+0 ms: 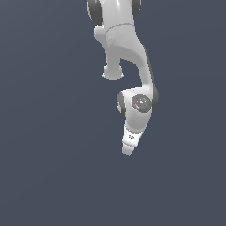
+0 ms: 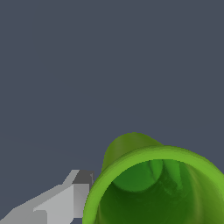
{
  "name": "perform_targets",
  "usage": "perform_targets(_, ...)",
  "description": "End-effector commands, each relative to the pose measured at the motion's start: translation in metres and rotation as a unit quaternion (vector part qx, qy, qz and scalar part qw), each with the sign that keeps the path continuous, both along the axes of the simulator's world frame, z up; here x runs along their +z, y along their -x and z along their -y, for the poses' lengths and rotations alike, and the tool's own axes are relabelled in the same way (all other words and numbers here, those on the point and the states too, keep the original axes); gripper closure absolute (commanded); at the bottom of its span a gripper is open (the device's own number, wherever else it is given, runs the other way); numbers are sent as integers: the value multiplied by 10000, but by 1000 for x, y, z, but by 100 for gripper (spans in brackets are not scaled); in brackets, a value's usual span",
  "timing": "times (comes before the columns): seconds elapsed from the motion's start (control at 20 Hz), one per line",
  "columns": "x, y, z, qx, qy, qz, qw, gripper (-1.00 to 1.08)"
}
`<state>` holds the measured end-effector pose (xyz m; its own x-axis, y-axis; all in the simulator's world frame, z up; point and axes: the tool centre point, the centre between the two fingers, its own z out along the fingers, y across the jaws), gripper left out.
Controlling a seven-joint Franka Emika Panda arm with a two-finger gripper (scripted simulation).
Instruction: Pick up the object and move it to a goal position.
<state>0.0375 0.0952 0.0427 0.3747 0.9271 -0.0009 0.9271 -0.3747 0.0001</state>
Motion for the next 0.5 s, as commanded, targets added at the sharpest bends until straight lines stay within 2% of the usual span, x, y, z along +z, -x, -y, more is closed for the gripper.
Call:
perform_targets(0.0,1,7,-10,9,-3,2,10000,108)
perform_targets(0.45,3,54,-75,9,-3,2,10000,108)
